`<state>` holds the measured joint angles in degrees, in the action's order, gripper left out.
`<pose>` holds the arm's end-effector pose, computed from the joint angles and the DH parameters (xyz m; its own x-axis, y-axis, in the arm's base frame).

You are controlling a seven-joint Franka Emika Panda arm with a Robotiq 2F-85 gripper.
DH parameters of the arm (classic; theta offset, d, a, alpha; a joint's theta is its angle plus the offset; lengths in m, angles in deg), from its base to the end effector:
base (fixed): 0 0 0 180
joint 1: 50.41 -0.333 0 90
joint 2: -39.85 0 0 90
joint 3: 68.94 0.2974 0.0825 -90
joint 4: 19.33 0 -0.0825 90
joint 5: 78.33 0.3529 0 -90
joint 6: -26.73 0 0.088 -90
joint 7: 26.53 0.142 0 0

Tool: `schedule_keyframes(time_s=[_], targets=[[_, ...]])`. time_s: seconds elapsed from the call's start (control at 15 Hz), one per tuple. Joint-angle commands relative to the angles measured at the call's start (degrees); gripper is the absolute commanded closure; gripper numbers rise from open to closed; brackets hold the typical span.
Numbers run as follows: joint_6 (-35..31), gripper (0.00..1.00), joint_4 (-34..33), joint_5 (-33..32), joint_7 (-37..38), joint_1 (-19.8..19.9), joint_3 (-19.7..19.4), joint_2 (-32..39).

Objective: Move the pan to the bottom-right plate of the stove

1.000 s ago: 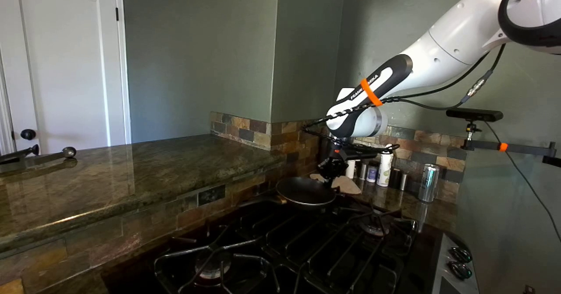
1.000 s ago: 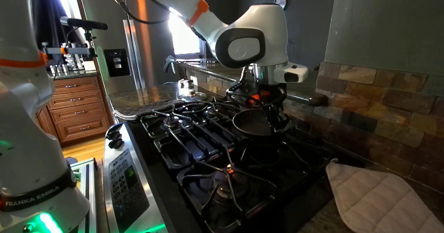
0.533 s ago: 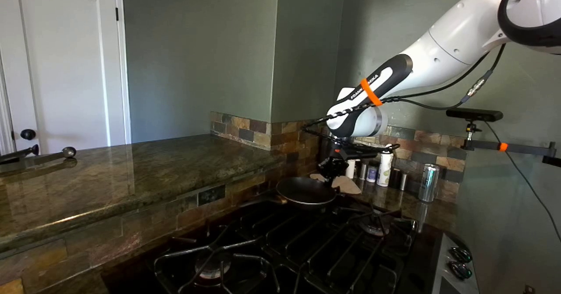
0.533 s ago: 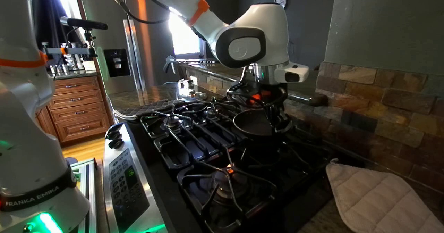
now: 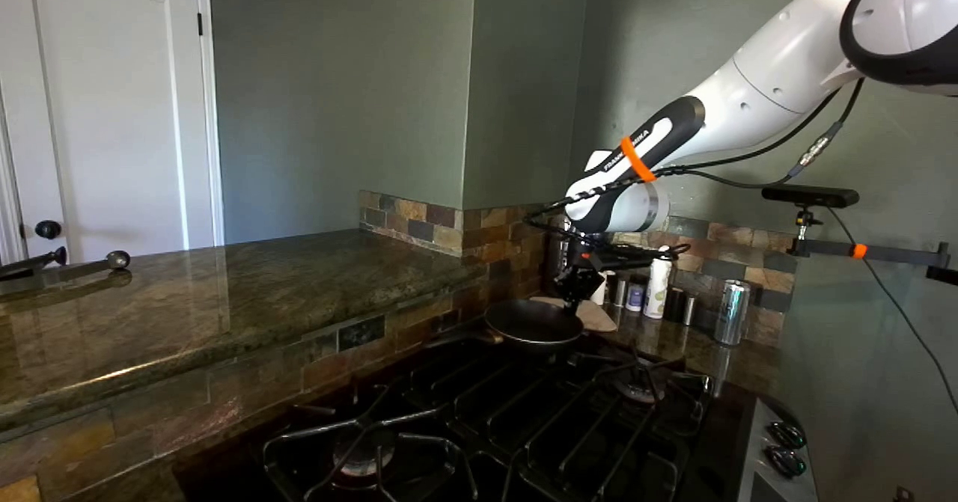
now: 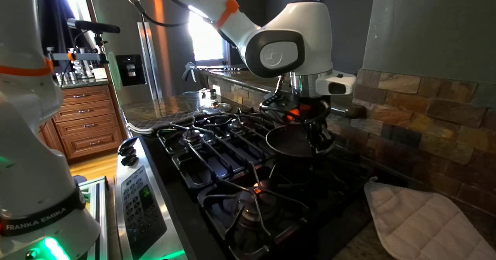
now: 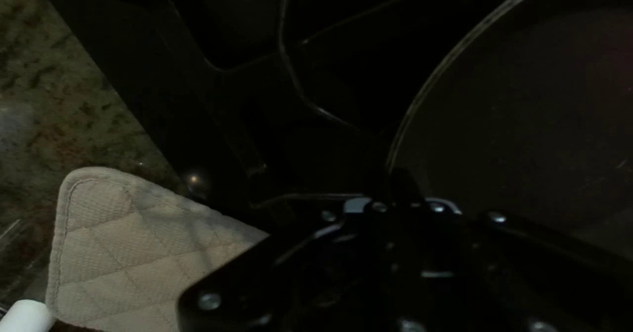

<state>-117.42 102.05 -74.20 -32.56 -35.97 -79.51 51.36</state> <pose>0.5165 -0.2388 0.3080 0.9108 -0.3613 0.1996 -0.3696 -0.9292 0.0046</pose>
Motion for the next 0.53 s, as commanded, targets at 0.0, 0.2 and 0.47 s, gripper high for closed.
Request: schedule_keyframes(time_s=[0.0, 0.2, 0.47], targets=[[-1.1, 0.98, -2.5, 1.1, -1.1, 0.9, -0.4, 3.2], [-0.9, 0.98, -4.1, 1.3, -1.3, 1.6, -0.5, 4.6], [-0.7, 0.98, -5.4, 0.8, -1.7, 2.5, -0.8, 5.6]])
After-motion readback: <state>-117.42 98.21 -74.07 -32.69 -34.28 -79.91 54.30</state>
